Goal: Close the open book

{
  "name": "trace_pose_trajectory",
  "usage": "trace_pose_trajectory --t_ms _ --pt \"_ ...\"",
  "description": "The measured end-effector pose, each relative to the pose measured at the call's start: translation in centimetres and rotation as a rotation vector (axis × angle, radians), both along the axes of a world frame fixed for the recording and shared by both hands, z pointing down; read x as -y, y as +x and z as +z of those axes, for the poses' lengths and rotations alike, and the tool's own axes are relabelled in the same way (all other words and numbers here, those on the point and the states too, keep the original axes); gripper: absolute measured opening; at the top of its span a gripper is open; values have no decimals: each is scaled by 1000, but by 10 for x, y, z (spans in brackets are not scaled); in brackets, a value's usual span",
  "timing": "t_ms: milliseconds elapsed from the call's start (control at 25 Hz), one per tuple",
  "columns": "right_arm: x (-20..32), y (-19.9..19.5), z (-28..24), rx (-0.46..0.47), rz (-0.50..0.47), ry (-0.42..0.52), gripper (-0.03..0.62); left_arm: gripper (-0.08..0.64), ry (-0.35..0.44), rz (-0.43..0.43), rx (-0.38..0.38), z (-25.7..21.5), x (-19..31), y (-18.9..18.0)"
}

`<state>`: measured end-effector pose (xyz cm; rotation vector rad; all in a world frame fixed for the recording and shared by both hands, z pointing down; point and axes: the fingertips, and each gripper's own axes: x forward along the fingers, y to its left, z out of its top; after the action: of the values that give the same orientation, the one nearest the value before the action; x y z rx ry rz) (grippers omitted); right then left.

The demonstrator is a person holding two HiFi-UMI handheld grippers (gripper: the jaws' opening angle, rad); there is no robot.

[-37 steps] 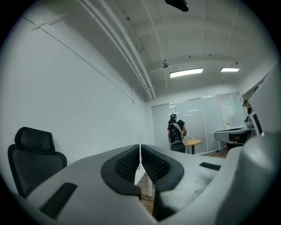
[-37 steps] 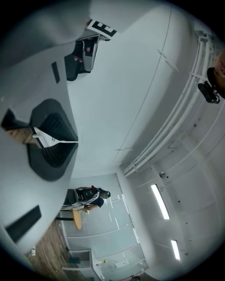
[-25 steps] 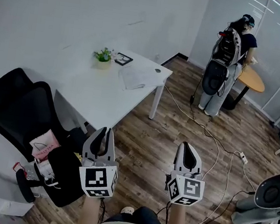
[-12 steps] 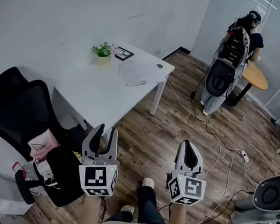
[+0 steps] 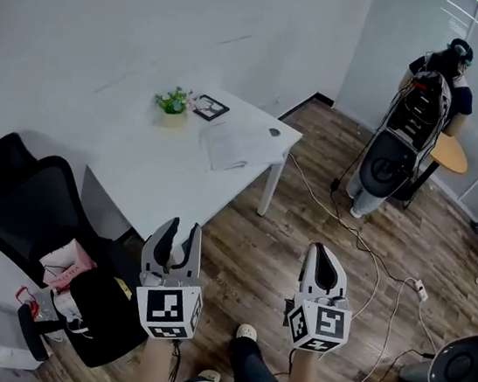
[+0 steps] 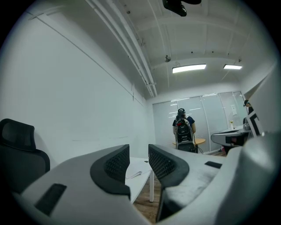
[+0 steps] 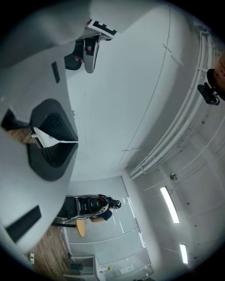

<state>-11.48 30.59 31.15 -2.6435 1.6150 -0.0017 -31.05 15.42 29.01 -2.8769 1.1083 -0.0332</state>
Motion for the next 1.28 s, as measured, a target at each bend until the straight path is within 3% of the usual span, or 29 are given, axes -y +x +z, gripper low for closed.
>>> trace_pose_trajectory --t_ms 680,1280 --pt "91 164 -10 -7 -88 19 28 120 6 -116 -9 -9 79 142" --pt "155 220 18 14 -104 -25 28 120 -39 -151 20 18 148 193"
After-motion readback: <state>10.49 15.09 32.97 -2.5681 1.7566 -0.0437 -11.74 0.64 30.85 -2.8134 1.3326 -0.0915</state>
